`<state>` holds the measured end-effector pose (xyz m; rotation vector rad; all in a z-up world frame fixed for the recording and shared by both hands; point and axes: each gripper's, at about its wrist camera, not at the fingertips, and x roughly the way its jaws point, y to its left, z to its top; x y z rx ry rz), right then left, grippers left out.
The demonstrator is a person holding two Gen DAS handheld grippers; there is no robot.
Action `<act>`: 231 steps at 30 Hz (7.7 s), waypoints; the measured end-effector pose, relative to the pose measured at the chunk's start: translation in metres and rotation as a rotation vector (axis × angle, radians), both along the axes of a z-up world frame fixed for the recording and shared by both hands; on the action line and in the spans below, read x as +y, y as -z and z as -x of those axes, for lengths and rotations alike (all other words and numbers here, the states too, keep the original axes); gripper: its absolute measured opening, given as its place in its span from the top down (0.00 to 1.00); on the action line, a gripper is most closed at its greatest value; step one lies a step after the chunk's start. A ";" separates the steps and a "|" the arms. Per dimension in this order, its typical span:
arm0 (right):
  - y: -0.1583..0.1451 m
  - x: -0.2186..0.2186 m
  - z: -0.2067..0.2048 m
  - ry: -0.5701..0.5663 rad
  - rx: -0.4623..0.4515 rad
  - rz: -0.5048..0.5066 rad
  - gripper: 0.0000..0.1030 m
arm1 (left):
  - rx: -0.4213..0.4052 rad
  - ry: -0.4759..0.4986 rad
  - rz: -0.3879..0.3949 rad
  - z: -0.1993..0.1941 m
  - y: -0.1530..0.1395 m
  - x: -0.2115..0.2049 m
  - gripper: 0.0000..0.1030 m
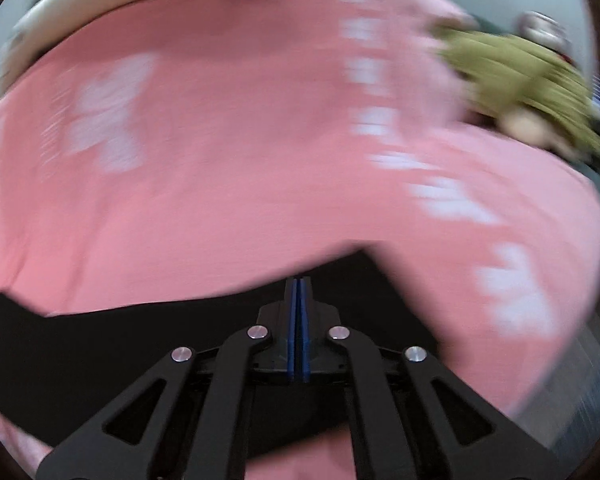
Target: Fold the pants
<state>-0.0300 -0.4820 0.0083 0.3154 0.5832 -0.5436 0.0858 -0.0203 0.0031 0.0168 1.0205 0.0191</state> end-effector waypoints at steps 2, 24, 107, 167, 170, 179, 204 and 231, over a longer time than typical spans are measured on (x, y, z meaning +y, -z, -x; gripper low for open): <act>0.008 -0.035 0.026 0.062 0.017 -0.045 0.96 | -0.003 0.001 0.000 0.000 0.000 -0.003 0.25; -0.053 0.036 -0.006 -0.331 -0.259 -0.361 0.81 | -0.019 -0.002 0.051 0.014 -0.007 0.011 0.25; -0.032 0.277 -0.016 -0.640 0.022 -0.006 0.38 | 0.025 0.020 0.033 0.020 0.009 0.056 0.21; 0.000 0.243 -0.039 -0.649 -0.035 -0.455 0.21 | -0.106 0.243 0.139 0.054 -0.016 -0.025 0.19; 0.013 0.265 -0.075 -0.726 -0.004 -0.538 0.21 | -0.099 0.195 0.128 0.058 -0.019 -0.001 0.19; 0.038 0.313 -0.113 -0.751 0.017 -0.588 0.38 | -0.097 0.141 0.086 0.054 -0.018 0.028 0.19; 0.031 0.199 -0.037 -0.490 0.000 -0.491 0.82 | 0.031 0.126 0.032 0.044 0.008 0.015 0.19; 0.015 0.169 -0.106 -0.557 0.051 -0.411 0.87 | 0.010 0.170 0.164 0.046 -0.009 -0.003 0.19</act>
